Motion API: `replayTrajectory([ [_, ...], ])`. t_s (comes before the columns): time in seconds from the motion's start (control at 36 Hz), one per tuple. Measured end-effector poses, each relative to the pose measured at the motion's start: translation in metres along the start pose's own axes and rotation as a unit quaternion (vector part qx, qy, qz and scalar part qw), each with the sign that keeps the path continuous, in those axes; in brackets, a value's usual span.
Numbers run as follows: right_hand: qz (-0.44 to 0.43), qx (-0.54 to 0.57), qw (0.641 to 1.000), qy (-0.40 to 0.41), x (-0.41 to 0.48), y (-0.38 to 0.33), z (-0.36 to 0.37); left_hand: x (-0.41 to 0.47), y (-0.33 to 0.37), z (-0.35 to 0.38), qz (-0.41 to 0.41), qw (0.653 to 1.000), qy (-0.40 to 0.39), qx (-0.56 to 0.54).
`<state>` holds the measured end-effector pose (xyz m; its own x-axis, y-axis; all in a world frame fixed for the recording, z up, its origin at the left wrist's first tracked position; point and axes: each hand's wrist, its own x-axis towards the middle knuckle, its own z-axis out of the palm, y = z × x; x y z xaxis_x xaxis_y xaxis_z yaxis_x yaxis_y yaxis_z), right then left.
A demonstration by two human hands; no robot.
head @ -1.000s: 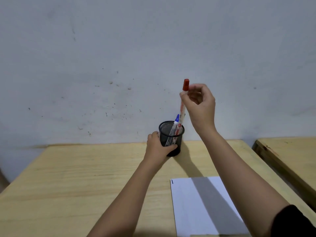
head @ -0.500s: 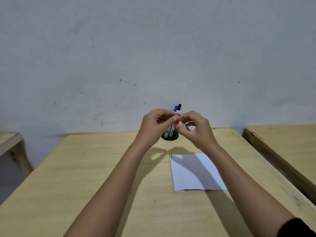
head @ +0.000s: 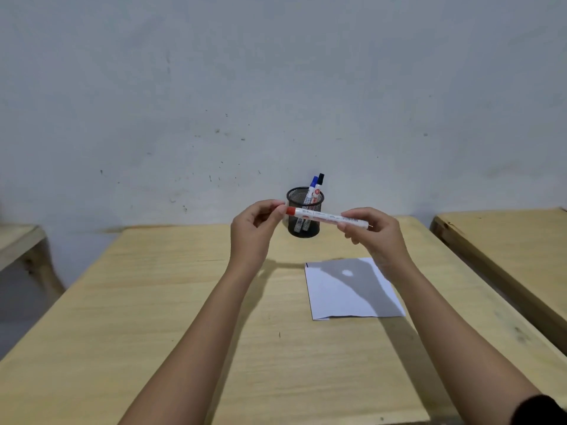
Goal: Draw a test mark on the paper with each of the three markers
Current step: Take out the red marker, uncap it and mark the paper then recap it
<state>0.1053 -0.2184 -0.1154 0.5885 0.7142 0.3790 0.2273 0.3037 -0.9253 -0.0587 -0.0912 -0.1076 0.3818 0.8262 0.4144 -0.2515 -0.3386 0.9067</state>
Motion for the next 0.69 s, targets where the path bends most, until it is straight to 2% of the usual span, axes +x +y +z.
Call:
replayTrajectory([
  [0.06,0.032,0.118,0.992,0.033,-0.005,0.007,0.008,-0.004,-0.005,0.001,-0.016,1.0,-0.004,-0.011],
  [0.11,0.072,0.227,0.97,0.057,-0.01,0.013,0.019,-0.008,-0.007,0.004,-0.032,0.999,-0.015,-0.026],
  [0.19,0.104,0.299,0.947,0.063,-0.014,0.017,0.033,-0.011,-0.01,0.009,-0.037,0.998,-0.046,-0.032],
  [0.39,0.126,0.328,0.934,0.066,-0.01,0.023,0.044,-0.009,-0.011,0.005,-0.022,0.994,-0.104,-0.005],
  [0.47,0.128,0.312,0.94,0.058,-0.006,0.023,0.042,-0.005,-0.015,0.002,-0.021,0.993,-0.116,0.025],
  [0.69,0.088,0.292,0.95,0.065,0.004,0.02,0.03,0.008,-0.027,-0.011,-0.078,0.99,-0.113,0.031],
])
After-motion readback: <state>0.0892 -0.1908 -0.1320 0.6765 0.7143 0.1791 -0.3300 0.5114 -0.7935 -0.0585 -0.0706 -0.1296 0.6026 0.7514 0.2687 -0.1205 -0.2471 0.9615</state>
